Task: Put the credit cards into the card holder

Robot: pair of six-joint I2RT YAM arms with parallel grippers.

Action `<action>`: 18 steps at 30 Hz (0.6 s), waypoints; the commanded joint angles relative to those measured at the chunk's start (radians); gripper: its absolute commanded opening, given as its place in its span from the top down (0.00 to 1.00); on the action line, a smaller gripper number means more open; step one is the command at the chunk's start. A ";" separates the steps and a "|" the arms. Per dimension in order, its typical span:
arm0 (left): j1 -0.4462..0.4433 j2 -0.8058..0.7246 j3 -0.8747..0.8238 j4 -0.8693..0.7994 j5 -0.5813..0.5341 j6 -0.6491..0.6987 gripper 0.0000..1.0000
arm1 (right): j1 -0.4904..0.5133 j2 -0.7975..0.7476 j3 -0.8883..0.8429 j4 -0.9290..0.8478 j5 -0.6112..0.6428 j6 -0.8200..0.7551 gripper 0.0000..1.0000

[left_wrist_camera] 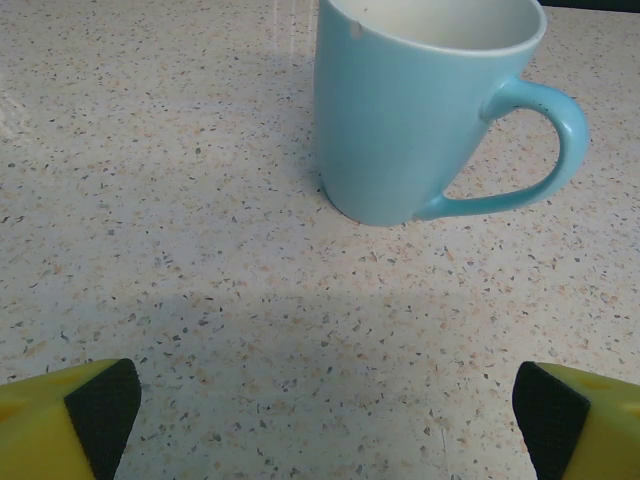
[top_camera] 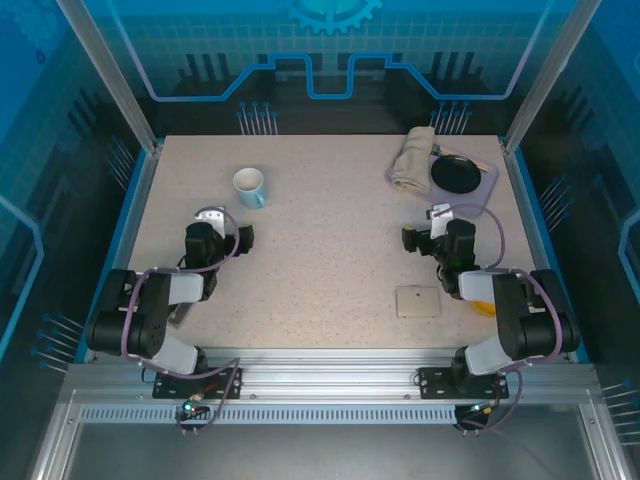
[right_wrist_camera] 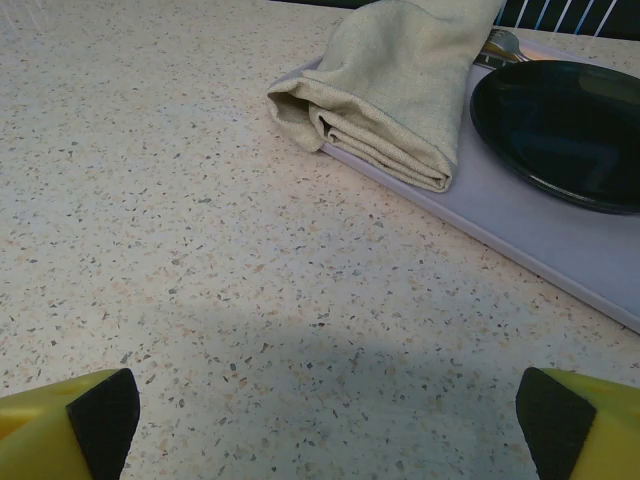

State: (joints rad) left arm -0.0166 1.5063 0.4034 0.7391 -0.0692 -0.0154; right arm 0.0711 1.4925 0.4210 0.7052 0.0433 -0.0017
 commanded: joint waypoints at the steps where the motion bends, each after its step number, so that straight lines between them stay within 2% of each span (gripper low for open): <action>1: 0.006 0.007 0.020 0.028 0.025 0.025 0.01 | -0.017 0.009 0.022 0.028 -0.013 -0.013 0.00; 18: 0.008 0.006 0.021 0.028 0.025 0.022 0.01 | -0.021 0.009 0.022 0.028 -0.022 -0.010 0.00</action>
State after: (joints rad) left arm -0.0166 1.5063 0.4034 0.7395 -0.0692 -0.0154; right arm 0.0708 1.4925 0.4210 0.7052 0.0395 -0.0017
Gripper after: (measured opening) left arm 0.989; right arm 0.998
